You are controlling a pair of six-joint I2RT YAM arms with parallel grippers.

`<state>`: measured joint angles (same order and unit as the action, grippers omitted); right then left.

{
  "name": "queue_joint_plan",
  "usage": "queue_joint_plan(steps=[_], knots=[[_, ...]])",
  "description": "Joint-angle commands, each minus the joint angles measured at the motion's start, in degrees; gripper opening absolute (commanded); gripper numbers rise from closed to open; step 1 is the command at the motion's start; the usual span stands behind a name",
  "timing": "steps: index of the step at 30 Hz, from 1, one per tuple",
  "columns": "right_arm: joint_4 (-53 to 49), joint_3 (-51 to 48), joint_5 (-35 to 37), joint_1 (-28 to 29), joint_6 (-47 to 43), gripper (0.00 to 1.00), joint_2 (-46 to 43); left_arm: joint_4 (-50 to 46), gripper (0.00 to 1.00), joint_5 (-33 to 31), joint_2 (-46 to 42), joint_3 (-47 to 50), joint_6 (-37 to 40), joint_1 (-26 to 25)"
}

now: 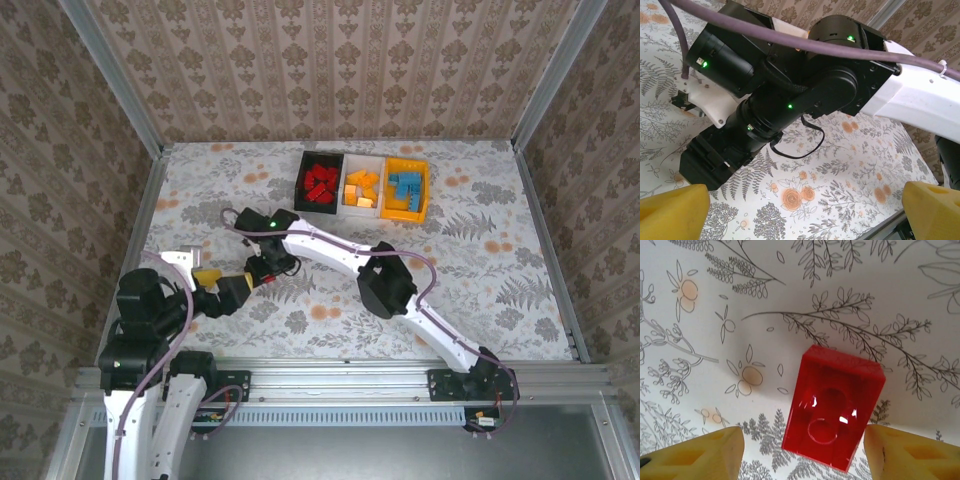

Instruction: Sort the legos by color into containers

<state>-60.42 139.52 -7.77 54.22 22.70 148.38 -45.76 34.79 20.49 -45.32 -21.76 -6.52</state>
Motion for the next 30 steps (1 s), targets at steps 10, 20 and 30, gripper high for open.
queue_joint_plan(steps=[10, 20, 30], knots=[[-1.17, 4.87, 9.53, 0.11, -0.16, 0.42, 3.89, 1.36, 1.0, 0.72, -0.69, 0.58, 1.45, -0.76], [3.92, -5.85, 9.57, -0.51, 0.47, 0.32, -4.73, 1.2, 1.0, 0.39, -0.74, 0.59, 1.32, -0.68], [25.06, -42.19, -9.81, -7.33, 9.5, 0.3, -28.79, 1.27, 1.0, -0.54, 0.78, 0.85, 0.99, -0.69]])
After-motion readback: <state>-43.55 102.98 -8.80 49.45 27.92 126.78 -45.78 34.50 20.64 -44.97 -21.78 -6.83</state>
